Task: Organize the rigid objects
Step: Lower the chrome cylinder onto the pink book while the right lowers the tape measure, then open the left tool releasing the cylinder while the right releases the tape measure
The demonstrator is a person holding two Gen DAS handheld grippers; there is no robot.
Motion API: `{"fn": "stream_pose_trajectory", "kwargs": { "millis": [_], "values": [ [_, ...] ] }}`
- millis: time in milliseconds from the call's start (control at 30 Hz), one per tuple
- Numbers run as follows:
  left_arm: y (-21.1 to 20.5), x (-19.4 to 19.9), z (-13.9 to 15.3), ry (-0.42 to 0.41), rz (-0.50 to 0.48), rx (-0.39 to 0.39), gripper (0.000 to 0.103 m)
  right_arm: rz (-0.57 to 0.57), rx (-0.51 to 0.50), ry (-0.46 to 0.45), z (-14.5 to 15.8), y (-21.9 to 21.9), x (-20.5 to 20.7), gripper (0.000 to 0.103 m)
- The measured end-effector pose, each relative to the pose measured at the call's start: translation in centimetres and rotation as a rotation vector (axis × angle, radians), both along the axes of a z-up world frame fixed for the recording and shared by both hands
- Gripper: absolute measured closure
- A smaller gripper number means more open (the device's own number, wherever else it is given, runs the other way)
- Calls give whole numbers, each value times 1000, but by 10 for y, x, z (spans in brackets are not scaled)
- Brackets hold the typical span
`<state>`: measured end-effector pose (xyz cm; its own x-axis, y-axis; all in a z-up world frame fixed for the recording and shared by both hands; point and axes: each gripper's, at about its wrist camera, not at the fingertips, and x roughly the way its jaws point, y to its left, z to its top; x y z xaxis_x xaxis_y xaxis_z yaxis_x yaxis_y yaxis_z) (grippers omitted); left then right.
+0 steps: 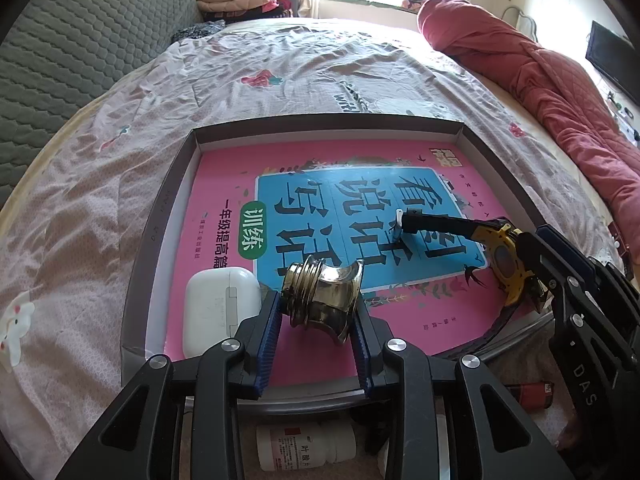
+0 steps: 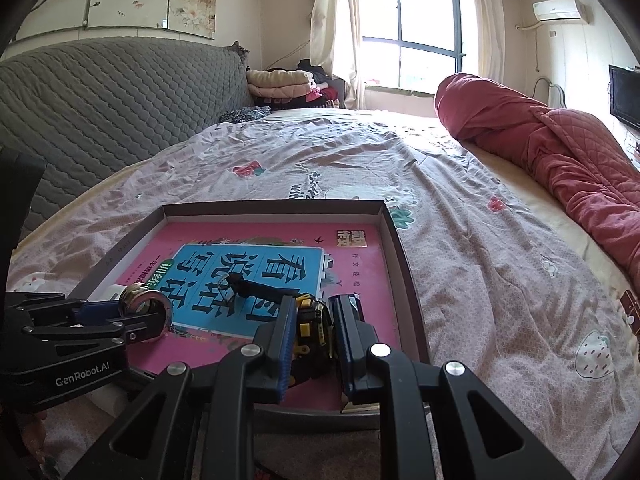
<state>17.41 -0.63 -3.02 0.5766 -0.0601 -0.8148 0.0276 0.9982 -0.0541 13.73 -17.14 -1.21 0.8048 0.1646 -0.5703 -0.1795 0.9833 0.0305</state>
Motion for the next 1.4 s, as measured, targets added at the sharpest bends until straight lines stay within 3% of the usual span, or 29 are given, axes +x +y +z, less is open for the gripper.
{"fn": "stream_pose_trajectory", "kwargs": {
  "millis": [900, 1067, 1233, 1400],
  "values": [
    [-5, -5, 5, -9, -22, 11, 55, -25, -5, -2, -2, -8, 2, 62],
    [-5, -6, 8, -23, -24, 16, 44, -21, -1, -11, -1, -7, 1, 61],
    [-1, -8, 15, -40, -13, 3, 40, -17, 4, -36, 3, -8, -3, 54],
    [3, -11, 21, -47, -6, -1, 39, -18, 3, -44, 5, -9, -4, 54]
  ]
}}
